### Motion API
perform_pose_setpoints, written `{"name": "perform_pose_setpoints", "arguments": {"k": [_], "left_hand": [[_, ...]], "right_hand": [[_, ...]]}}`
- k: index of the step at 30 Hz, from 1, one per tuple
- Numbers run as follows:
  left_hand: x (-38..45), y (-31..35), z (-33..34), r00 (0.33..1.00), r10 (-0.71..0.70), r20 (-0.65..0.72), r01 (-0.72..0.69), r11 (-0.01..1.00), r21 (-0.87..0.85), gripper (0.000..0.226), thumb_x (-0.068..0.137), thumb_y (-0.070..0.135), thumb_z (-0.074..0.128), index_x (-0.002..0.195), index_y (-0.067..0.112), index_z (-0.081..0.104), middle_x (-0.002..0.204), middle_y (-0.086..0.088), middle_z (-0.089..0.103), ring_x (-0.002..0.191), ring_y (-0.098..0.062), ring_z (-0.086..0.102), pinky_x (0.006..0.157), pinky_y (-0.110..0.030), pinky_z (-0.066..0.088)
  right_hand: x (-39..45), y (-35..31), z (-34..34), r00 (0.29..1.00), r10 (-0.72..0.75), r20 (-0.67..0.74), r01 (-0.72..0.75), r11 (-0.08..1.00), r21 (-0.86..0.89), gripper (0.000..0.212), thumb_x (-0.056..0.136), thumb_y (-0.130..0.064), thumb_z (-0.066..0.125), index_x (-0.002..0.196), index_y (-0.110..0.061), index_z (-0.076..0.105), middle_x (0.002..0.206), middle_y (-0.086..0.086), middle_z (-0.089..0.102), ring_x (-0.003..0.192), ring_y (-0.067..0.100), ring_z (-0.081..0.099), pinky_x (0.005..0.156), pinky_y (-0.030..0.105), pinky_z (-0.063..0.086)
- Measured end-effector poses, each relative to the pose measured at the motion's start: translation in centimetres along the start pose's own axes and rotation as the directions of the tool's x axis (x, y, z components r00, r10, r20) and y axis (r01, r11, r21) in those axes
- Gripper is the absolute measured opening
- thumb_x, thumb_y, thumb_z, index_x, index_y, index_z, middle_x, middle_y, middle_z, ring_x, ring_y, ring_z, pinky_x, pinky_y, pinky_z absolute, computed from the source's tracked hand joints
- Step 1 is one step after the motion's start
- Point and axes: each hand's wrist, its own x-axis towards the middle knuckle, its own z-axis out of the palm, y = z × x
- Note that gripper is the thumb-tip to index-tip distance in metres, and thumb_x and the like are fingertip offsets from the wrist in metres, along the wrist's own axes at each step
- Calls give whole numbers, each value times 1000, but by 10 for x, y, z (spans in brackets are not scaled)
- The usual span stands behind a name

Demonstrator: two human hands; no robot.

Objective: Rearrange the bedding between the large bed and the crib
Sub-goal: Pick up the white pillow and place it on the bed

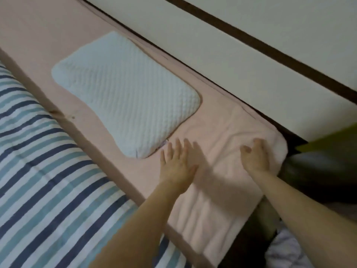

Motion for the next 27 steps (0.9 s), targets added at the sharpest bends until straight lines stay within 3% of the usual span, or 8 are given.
{"name": "perform_pose_setpoints", "arguments": {"k": [4,7,13,15,18,22,25,27], "left_hand": [[-5,54,42,987,160,34,-159,987,-27,77,97,57,29,152,21,-10,160,-4,-12,147,-27,-12,118,-47,-4],[4,77,66,978,206,32,-207,977,42,79,95,62,28,152,21,-9,159,-6,-16,146,-28,-13,119,-48,-4],[21,107,99,970,239,-43,-229,958,172,85,90,69,23,151,22,-12,158,-5,-20,143,-36,-21,118,-51,-7],[26,112,102,965,255,-57,-237,947,215,85,90,70,22,152,23,-12,158,-4,-20,142,-35,-24,117,-51,-7],[34,116,104,966,254,-41,-233,931,282,87,88,72,20,151,24,-16,157,-4,-25,140,-33,-30,117,-52,-9],[38,124,98,925,380,-20,-353,877,327,86,82,76,2,150,27,-16,157,0,-24,142,-25,-27,117,-50,-11],[41,133,95,833,554,10,-516,770,376,86,75,73,-24,148,28,-19,159,3,-17,145,-16,-19,119,-42,-11],[52,128,95,886,442,-136,-366,850,379,82,80,69,-20,149,25,-19,159,-1,-15,146,-21,-14,118,-44,-11]], "right_hand": [[-17,84,-8,919,383,98,-394,868,302,54,96,-32,45,140,-3,31,133,18,47,112,37,52,85,37,44],[-13,125,-4,887,434,156,-457,783,422,57,95,-41,44,136,-1,39,114,14,50,100,31,52,78,34,41],[17,152,-4,880,394,264,-467,625,625,54,95,-50,43,132,-12,45,123,5,52,109,28,52,90,37,46],[25,147,-1,934,310,178,-355,739,572,28,97,-43,44,105,-18,55,103,4,57,97,27,56,76,31,45],[34,142,-5,987,144,-66,-131,976,174,28,100,-29,41,77,-16,50,80,2,54,79,24,53,58,26,36],[35,162,-12,977,74,-202,-79,997,-15,27,99,-25,41,74,-15,48,76,5,52,72,24,49,57,27,33],[40,166,-9,976,166,-138,-162,986,43,29,96,-23,44,67,-18,46,78,8,54,72,24,48,57,25,31],[48,155,-4,961,273,-37,-263,950,170,23,96,-24,44,83,-14,61,84,7,55,77,24,50,65,27,36]]}}
